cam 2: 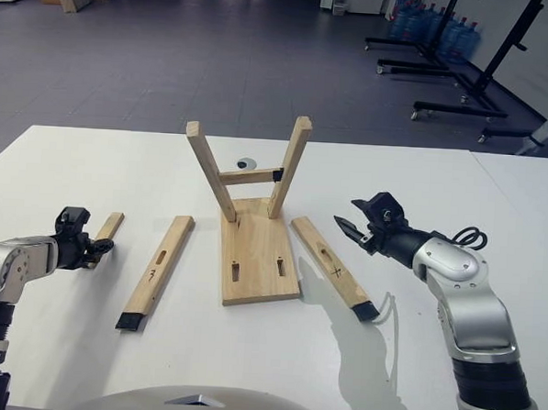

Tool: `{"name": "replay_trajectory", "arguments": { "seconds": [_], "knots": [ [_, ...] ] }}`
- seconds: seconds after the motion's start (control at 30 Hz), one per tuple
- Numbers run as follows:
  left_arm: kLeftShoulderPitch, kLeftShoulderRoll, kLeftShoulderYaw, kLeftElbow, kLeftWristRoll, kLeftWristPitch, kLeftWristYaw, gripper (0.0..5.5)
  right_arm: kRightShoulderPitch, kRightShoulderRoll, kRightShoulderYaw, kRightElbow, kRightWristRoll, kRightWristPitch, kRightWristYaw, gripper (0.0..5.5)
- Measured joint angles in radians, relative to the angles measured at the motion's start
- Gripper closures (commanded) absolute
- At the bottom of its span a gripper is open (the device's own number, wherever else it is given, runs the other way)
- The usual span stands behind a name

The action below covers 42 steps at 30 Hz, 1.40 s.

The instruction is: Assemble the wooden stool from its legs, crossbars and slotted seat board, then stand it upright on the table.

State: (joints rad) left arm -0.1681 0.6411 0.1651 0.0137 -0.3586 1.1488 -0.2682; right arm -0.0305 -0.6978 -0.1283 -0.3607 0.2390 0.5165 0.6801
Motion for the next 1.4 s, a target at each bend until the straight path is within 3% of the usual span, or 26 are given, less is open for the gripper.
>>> {"name": "replay_trajectory", "arguments": {
  "seconds": [0.1,0.47,0.6,0.8,1.0,1.1,1.2,1.3,1.4],
  "knots": [
    [0.003,-0.012,0.010,-0.003,0.012,-0.001,0.009,4.23,0.000,0.001,0.003,0.000,0.002,0.000,0.001,3.05],
    [-0.007,-0.081,0.046,-0.060,0.030,0.018,0.046,4.23,-0.033,0.001,0.021,0.022,-0.003,0.005,0.001,3.05],
    [-0.154,-0.113,0.082,-0.028,0.001,0.078,0.043,4.23,-0.050,-0.002,0.010,0.052,-0.003,0.003,0.004,3.05],
    [-0.592,-0.051,0.206,-0.008,-0.040,0.080,0.042,4.23,-0.093,-0.054,-0.073,0.138,0.008,-0.024,0.024,3.05],
    [-0.891,-0.017,0.242,0.003,-0.122,-0.042,-0.041,4.23,-0.274,-0.087,-0.204,0.243,0.142,0.044,0.039,3.05],
    [-0.956,-0.056,0.189,-0.080,-0.158,-0.133,-0.087,4.23,-0.494,-0.057,-0.264,0.271,0.278,0.189,-0.040,3.05],
    [-0.893,-0.119,0.035,-0.183,-0.110,-0.223,-0.088,4.23,-0.698,0.025,-0.270,0.270,0.401,0.344,-0.161,3.05],
    [-0.814,-0.135,-0.140,-0.245,0.026,-0.358,-0.070,4.23,-0.896,0.158,-0.318,0.295,0.552,0.499,-0.333,3.05],
    [-0.782,-0.172,-0.194,-0.274,0.094,-0.451,-0.043,4.23,-1.018,0.287,-0.373,0.320,0.688,0.599,-0.485,3.05]
  ]
}}
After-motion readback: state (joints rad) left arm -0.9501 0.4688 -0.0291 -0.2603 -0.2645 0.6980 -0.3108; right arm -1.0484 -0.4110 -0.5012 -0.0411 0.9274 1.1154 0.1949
